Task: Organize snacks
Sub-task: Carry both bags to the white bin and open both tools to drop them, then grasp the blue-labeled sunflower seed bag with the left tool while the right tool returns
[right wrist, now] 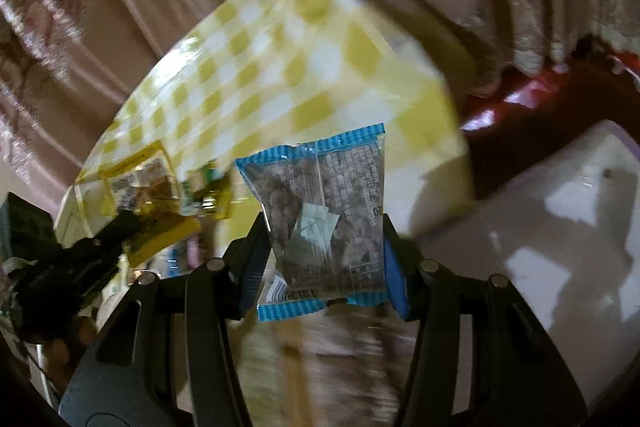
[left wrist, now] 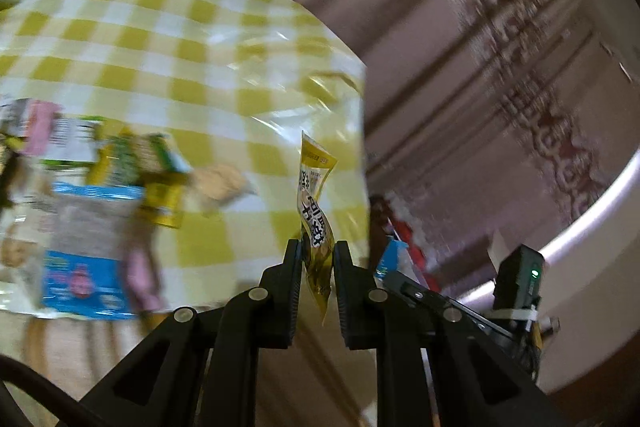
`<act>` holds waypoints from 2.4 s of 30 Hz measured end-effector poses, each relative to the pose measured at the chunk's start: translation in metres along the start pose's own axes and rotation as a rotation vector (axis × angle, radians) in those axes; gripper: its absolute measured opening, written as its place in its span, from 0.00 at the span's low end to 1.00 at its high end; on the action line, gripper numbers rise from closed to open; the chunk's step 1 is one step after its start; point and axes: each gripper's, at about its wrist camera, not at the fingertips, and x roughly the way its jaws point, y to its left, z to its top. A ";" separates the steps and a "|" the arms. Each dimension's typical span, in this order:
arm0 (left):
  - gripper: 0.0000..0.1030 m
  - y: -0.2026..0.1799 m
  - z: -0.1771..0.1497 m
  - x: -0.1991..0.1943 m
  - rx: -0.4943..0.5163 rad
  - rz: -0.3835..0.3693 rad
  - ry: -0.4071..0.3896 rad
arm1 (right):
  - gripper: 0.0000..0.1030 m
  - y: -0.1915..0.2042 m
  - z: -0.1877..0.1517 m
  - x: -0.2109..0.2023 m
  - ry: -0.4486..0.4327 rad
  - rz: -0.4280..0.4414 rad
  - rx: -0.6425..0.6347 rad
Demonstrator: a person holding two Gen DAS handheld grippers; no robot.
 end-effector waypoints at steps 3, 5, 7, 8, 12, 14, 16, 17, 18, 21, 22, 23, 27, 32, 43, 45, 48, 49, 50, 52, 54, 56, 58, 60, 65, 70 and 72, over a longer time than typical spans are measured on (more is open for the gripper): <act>0.16 -0.023 -0.006 0.023 0.039 -0.032 0.067 | 0.54 -0.033 -0.001 -0.007 0.002 -0.056 0.055; 0.16 -0.036 -0.011 0.040 0.064 -0.043 0.114 | 0.54 -0.051 -0.003 -0.012 0.004 -0.085 0.083; 0.16 -0.051 -0.017 0.058 0.095 -0.043 0.169 | 0.54 -0.067 -0.006 -0.016 0.008 -0.108 0.101; 0.16 -0.057 -0.020 0.067 0.108 -0.040 0.193 | 0.54 -0.074 -0.008 -0.017 0.012 -0.121 0.109; 0.16 -0.080 -0.036 0.100 0.157 -0.008 0.313 | 0.54 -0.101 -0.016 -0.013 0.047 -0.170 0.151; 0.16 -0.085 -0.041 0.114 0.166 0.010 0.360 | 0.54 -0.113 -0.021 -0.006 0.072 -0.185 0.175; 0.16 -0.089 -0.049 0.127 0.180 0.032 0.411 | 0.54 -0.124 -0.026 -0.003 0.091 -0.194 0.191; 0.17 -0.091 -0.052 0.131 0.188 0.042 0.428 | 0.54 -0.128 -0.029 0.000 0.103 -0.197 0.198; 0.17 -0.091 -0.054 0.133 0.193 0.043 0.438 | 0.54 -0.131 -0.030 0.002 0.112 -0.200 0.204; 0.17 -0.095 -0.057 0.136 0.202 0.052 0.453 | 0.54 -0.138 -0.032 0.009 0.138 -0.200 0.218; 0.18 -0.095 -0.058 0.135 0.200 0.052 0.453 | 0.56 -0.139 -0.032 0.011 0.145 -0.198 0.222; 0.18 -0.096 -0.054 0.136 0.198 0.051 0.454 | 0.56 -0.140 -0.031 0.013 0.152 -0.198 0.224; 0.18 -0.095 -0.053 0.135 0.196 0.039 0.451 | 0.59 -0.141 -0.024 0.018 0.158 -0.204 0.228; 0.18 -0.090 -0.050 0.130 0.183 0.028 0.441 | 0.66 -0.132 -0.022 0.013 0.145 -0.207 0.199; 0.32 -0.066 -0.034 0.092 0.118 0.043 0.332 | 0.68 -0.081 -0.020 -0.004 0.121 -0.156 0.073; 0.35 -0.059 -0.029 0.080 0.107 0.047 0.304 | 0.68 -0.068 -0.021 -0.002 0.121 -0.139 0.053; 0.36 -0.046 -0.026 0.062 0.087 0.054 0.266 | 0.68 -0.047 -0.022 -0.003 0.121 -0.096 0.026; 0.36 -0.040 -0.025 0.054 0.075 0.058 0.250 | 0.69 -0.041 -0.022 -0.004 0.121 -0.084 0.019; 0.36 -0.034 -0.024 0.046 0.065 0.066 0.234 | 0.71 -0.031 -0.022 -0.003 0.122 -0.070 0.007; 0.37 -0.023 -0.024 0.033 0.045 0.081 0.206 | 0.73 -0.015 -0.022 0.002 0.121 -0.059 -0.018; 0.42 -0.006 -0.022 0.015 0.009 0.092 0.172 | 0.74 0.001 -0.023 0.005 0.128 -0.047 -0.058; 0.44 0.009 -0.023 0.001 -0.022 0.100 0.144 | 0.74 0.017 -0.024 0.010 0.139 -0.032 -0.093; 0.45 0.026 -0.023 -0.017 -0.062 0.112 0.112 | 0.74 0.035 -0.026 0.014 0.150 -0.025 -0.133; 0.45 0.043 -0.023 -0.039 -0.095 0.131 0.079 | 0.75 0.050 -0.026 0.018 0.153 -0.020 -0.160; 0.47 0.082 -0.027 -0.078 -0.166 0.182 0.012 | 0.81 0.084 -0.029 0.026 0.153 -0.032 -0.236; 0.51 0.112 -0.030 -0.099 -0.209 0.211 -0.031 | 0.85 0.121 -0.037 0.038 0.154 -0.060 -0.326; 0.52 0.119 -0.025 -0.096 -0.208 0.213 -0.017 | 0.85 0.135 -0.041 0.046 0.161 -0.052 -0.356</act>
